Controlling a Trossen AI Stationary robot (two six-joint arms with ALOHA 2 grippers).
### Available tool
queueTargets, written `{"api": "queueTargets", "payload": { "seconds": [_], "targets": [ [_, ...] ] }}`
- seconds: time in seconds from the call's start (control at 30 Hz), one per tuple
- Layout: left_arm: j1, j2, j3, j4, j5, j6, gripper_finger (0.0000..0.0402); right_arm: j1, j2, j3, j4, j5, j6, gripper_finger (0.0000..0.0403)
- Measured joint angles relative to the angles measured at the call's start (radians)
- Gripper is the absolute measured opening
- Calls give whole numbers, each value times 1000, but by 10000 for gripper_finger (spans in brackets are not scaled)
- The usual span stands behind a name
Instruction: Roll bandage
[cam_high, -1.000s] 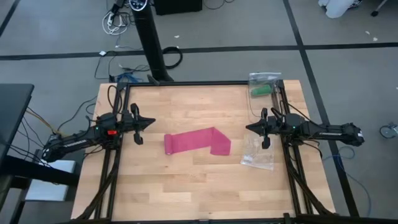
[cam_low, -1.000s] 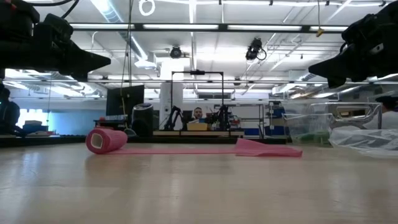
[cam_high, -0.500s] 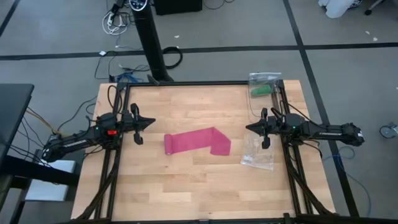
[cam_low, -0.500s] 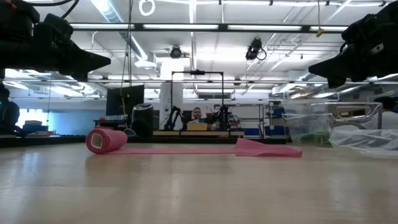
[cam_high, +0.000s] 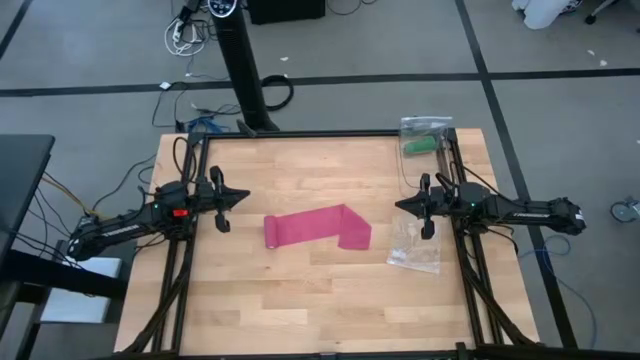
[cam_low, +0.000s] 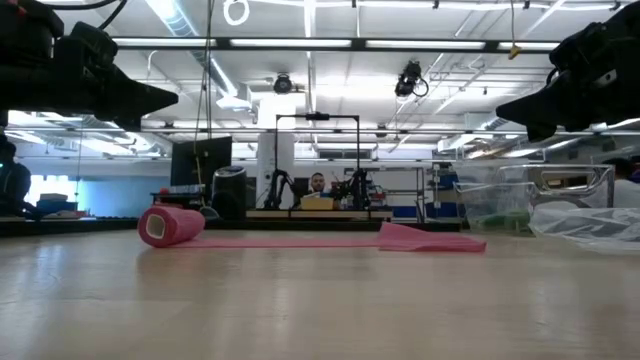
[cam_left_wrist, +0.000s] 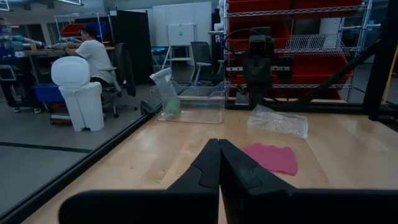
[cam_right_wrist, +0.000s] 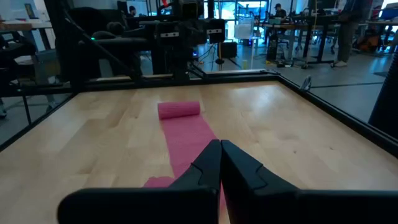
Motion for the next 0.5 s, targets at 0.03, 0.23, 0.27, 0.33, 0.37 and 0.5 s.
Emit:
{"api": "queueTargets", "payload": {
  "seconds": [0.03,0.23,0.27,0.33,0.37,0.5],
  "targets": [
    [0,0,0,0,0,0,6,0,0,0,0,0,0,11],
    [0,0,0,0,0,0,6,0,0,0,69,6,-55,11],
    [0,0,0,0,0,0,6,0,0,0,103,7,-72,11],
    [0,0,0,0,0,0,6,1,0,0,176,-4,-87,11],
    [0,0,0,0,0,0,6,3,0,0,215,-10,-96,11],
    [0,0,0,0,0,0,6,16,6,0,312,-52,-134,7]
  ]
}}
